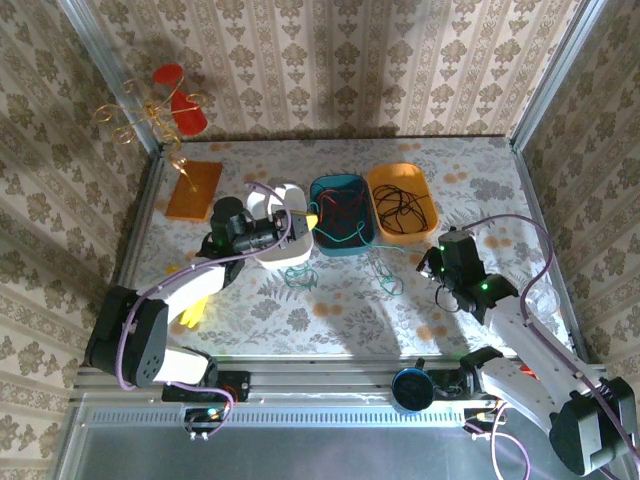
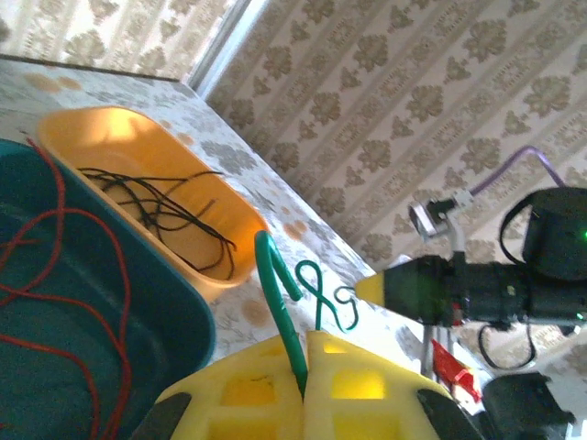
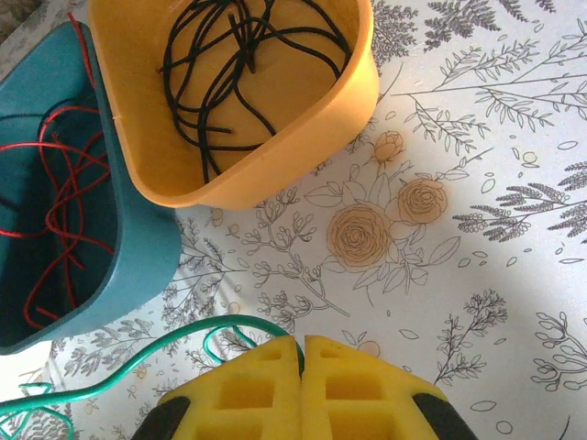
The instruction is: Untangle the cables
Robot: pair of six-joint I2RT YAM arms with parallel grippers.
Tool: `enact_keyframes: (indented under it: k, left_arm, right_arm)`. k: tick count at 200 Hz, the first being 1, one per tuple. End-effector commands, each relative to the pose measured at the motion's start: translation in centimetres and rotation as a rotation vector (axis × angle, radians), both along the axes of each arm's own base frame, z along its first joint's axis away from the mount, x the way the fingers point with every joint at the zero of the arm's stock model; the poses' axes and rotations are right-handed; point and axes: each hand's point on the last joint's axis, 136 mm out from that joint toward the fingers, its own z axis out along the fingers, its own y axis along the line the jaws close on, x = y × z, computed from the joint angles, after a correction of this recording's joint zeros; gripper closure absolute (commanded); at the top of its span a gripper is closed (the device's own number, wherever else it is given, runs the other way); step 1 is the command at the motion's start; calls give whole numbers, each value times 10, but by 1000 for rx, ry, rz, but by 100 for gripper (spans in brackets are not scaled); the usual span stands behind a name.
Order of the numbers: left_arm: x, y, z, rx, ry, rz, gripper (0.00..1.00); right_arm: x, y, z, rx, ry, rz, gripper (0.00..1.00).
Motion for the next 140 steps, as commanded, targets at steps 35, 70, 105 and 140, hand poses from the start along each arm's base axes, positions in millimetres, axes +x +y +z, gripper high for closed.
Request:
enact_keyframes:
  k: [35,70,105,140]
  left_arm:
    - [19,28,20,3,-76,140,100]
    - [16,24,12,22,-53,106,100]
    - [18,28,2,35,-38,147,100]
    - [28,48,-21,107,4,275,100]
  right_arm:
    - [-1,6,2,-62,-11,80,100]
    - [17,88,34,-59,-101,399,100]
    - [39,161,51,-2,-150,580,100]
    - [65,227,42,10,-102,717,99]
